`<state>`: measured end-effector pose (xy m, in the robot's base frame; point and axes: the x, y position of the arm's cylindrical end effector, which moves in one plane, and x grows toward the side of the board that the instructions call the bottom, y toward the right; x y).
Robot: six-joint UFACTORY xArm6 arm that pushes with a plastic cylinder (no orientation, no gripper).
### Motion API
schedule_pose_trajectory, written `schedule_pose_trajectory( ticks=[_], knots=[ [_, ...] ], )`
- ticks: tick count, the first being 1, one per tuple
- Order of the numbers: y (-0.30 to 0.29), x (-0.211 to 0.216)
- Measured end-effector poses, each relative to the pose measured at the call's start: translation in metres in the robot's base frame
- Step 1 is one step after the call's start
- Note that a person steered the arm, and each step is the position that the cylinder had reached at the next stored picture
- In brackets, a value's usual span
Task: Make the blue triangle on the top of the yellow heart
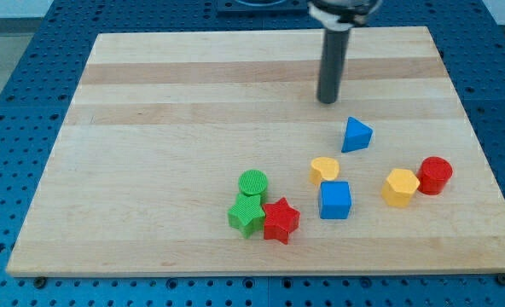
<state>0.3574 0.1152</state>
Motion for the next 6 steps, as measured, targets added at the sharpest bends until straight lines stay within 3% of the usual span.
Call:
schedule_pose_trajectory(
  ticks=[2, 3, 4, 5, 6],
  knots=[
    [0.083, 0.066],
    [0.002, 0.066],
    [-0.028, 0.076],
    [-0.004, 0.075],
    [0.05, 0.103]
  ],
)
